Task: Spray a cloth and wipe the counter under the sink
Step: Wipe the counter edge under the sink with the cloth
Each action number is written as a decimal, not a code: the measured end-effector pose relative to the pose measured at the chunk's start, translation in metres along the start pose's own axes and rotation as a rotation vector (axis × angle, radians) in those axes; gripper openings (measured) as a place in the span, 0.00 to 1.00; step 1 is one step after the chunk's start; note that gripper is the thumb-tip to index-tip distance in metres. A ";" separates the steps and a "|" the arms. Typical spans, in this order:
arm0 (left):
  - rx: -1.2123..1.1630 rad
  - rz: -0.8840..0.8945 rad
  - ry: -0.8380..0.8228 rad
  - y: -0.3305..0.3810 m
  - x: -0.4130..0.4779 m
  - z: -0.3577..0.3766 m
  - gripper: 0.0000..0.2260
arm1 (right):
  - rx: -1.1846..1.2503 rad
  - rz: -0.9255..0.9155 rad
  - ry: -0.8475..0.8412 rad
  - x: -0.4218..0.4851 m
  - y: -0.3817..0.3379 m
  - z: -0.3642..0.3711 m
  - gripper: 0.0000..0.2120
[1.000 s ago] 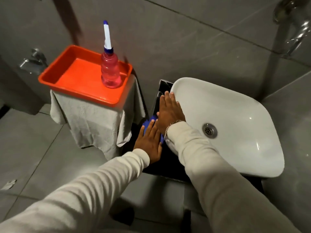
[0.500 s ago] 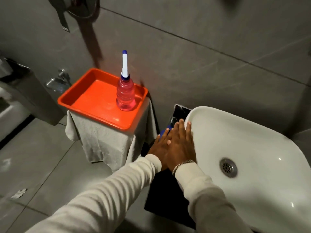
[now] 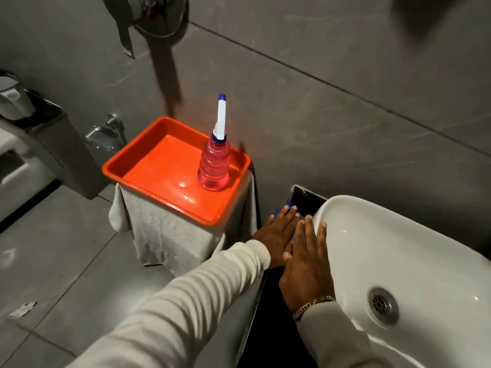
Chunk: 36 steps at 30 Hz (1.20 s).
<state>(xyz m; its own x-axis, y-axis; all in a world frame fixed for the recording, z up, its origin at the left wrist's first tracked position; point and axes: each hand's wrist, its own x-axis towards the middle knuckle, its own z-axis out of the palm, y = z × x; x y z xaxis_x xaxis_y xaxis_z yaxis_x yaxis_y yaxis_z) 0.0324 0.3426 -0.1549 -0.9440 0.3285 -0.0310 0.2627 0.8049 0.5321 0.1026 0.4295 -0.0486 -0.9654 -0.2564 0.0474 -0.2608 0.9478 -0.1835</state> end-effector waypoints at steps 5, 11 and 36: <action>0.050 0.062 -0.041 -0.007 0.011 -0.010 0.29 | -0.116 0.044 0.002 0.001 0.000 0.005 0.34; 0.068 0.063 -0.062 -0.017 0.059 -0.025 0.30 | -0.198 0.073 -0.042 0.003 0.003 0.002 0.35; -1.067 -0.786 0.063 -0.028 0.105 -0.047 0.34 | -0.015 0.071 -0.045 -0.003 0.005 0.004 0.37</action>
<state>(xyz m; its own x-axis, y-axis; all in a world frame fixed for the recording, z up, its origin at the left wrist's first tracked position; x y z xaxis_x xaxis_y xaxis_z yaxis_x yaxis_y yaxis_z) -0.0836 0.3309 -0.1336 -0.7867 -0.0896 -0.6108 -0.6116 -0.0215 0.7909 0.1043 0.4342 -0.0534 -0.9806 -0.1959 -0.0092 -0.1915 0.9666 -0.1702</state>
